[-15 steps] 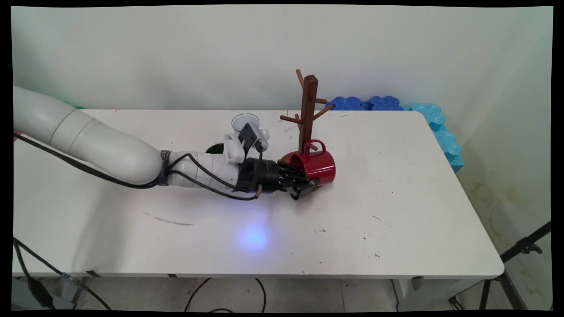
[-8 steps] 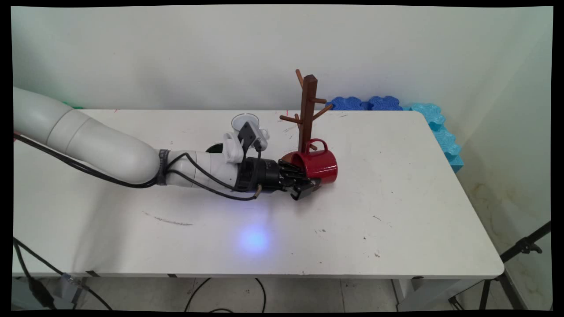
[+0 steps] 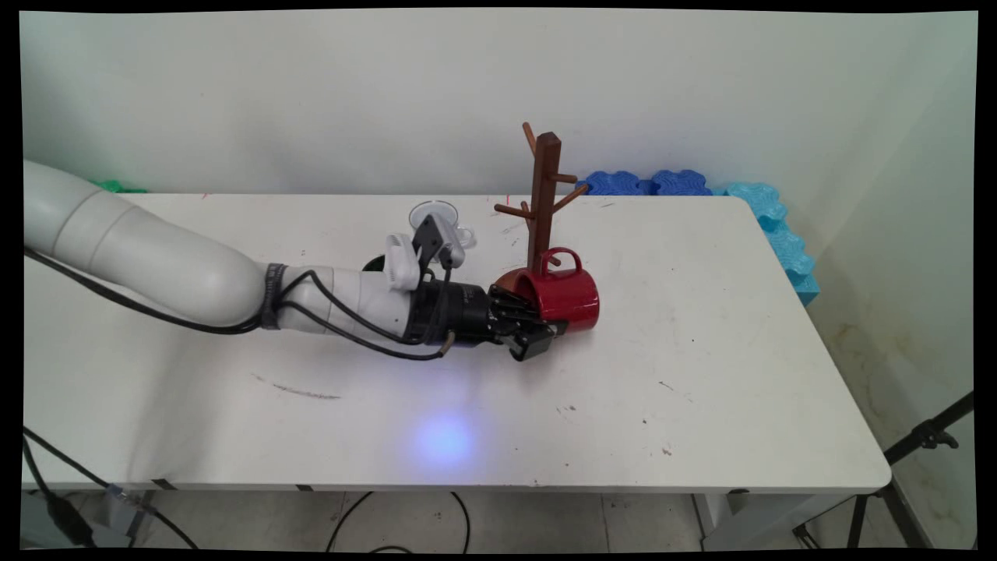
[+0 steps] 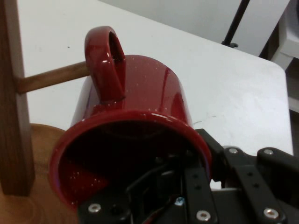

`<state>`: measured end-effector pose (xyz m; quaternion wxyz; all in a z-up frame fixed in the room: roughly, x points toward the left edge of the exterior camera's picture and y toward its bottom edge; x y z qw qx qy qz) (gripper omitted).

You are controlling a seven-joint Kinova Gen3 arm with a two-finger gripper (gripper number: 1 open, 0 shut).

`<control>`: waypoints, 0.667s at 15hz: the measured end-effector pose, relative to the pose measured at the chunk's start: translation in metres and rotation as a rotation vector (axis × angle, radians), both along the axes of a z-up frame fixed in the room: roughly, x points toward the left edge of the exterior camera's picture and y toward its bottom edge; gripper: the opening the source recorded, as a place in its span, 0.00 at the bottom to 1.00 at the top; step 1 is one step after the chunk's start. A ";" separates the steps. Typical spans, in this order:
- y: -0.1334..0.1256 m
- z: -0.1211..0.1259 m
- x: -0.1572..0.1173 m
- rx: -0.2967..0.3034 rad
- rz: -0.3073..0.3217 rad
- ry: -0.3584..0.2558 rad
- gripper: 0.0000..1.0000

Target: Place the picked object on the table

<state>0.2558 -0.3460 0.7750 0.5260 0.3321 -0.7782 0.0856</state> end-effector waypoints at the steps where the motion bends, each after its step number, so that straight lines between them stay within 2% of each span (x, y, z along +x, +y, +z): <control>1: 0.003 0.003 0.001 0.002 -0.004 0.003 0.00; 7: 0.023 0.020 0.008 0.017 -0.035 0.014 0.00; 10: 0.032 0.030 0.015 0.031 -0.059 -0.008 0.00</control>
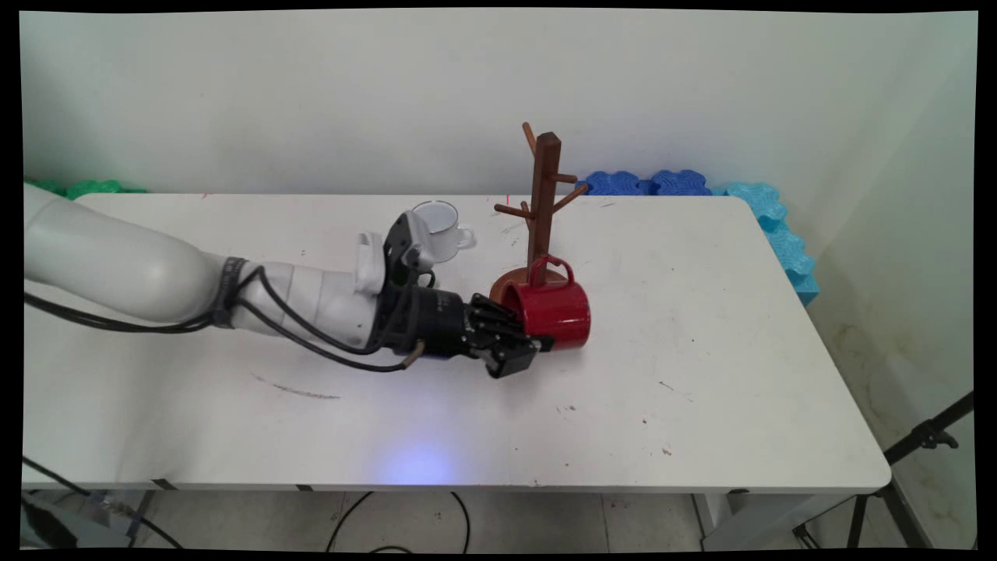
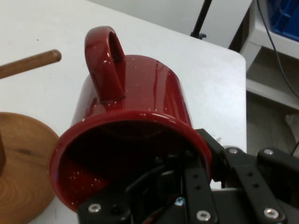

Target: Place the picked object on the table

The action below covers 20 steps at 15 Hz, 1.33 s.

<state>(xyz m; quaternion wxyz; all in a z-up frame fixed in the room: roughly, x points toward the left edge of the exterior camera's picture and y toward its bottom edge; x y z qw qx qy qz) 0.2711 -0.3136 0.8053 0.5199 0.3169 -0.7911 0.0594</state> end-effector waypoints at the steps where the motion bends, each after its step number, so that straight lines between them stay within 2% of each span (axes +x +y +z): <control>1: 0.002 0.004 0.004 0.004 -0.007 -0.016 0.00; 8: 0.002 0.037 0.032 0.044 -0.038 -0.148 0.00; 15: 0.001 0.065 0.047 0.060 -0.093 -0.233 0.00; 20: -0.006 0.083 0.057 0.073 -0.140 -0.331 0.00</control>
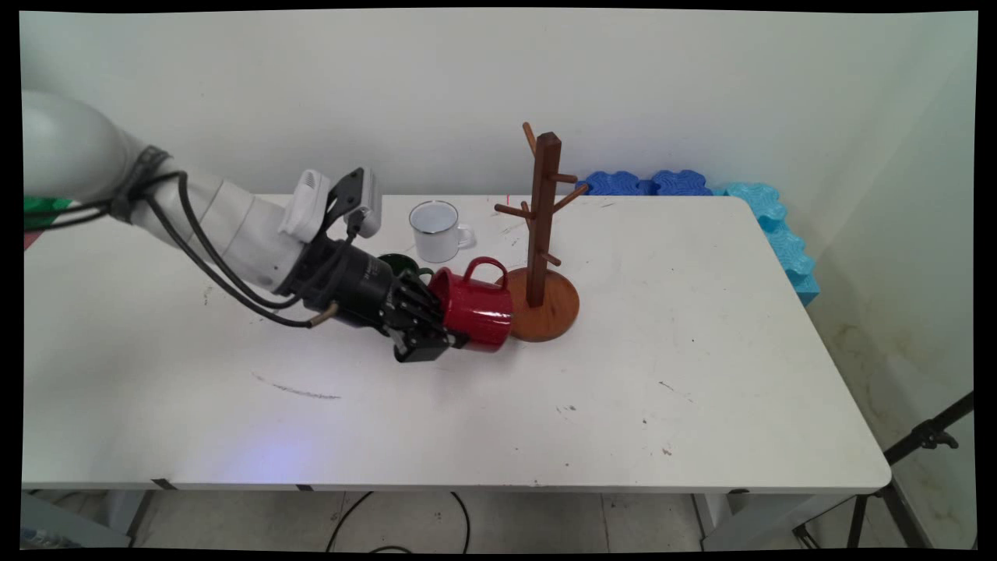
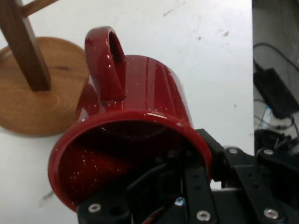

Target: Place the picked object on the table

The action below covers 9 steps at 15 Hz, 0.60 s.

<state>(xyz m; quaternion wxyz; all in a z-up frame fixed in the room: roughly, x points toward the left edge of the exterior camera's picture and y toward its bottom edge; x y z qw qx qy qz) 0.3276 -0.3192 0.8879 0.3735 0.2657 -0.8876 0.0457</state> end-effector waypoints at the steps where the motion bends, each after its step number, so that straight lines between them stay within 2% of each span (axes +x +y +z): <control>1: -0.002 0.003 0.002 0.001 -0.009 -0.027 0.00; 4: -0.007 0.010 0.006 0.004 -0.022 -0.092 0.00; 9: -0.015 0.022 0.007 0.028 -0.040 -0.233 0.00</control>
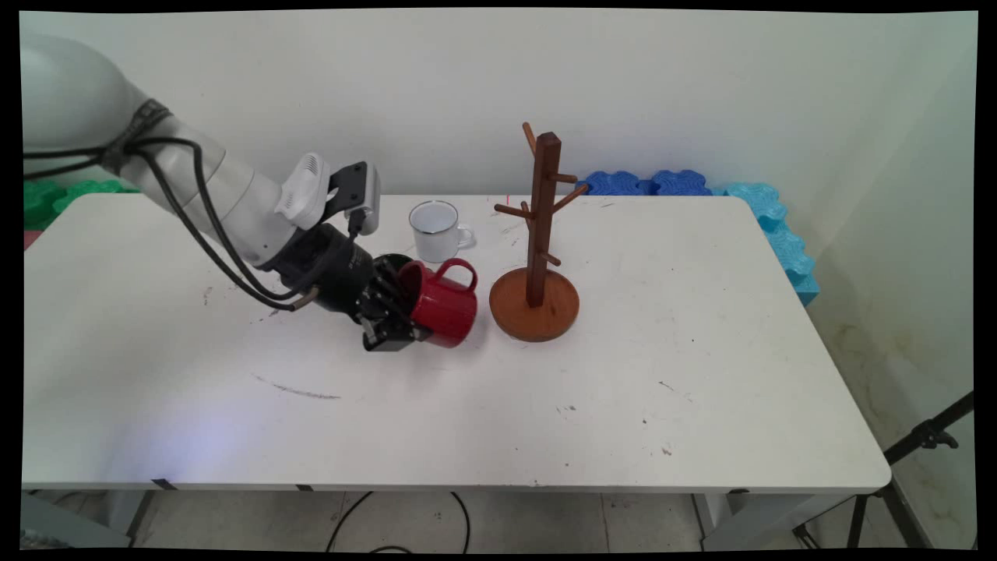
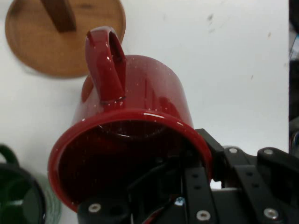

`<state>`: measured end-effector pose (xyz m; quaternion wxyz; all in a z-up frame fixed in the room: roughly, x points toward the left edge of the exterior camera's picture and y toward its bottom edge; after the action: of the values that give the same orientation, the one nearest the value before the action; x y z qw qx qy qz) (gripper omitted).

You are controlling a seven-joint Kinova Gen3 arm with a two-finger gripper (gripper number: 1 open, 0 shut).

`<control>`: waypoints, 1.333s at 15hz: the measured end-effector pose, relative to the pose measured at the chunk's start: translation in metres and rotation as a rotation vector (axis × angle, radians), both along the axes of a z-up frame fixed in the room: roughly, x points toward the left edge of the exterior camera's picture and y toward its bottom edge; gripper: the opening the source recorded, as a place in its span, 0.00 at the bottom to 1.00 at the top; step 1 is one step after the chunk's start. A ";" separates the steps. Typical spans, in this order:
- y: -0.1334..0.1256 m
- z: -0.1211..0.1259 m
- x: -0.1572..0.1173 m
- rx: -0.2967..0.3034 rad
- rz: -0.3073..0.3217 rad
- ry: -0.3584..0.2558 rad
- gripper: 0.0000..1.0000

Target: Place the picked object on the table

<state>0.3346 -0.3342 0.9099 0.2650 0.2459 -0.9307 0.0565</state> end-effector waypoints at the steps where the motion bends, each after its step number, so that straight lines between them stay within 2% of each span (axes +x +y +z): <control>1: -0.001 0.002 0.000 0.007 -0.002 -0.027 0.00; 12: 0.000 0.023 -0.021 0.108 -0.023 -0.252 0.00; 16: 0.001 0.020 -0.027 0.150 -0.021 -0.329 0.00; 20: 0.000 0.013 -0.032 0.180 -0.014 -0.378 0.00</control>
<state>0.3031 -0.3344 0.9228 0.0628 0.2471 -0.9668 0.0164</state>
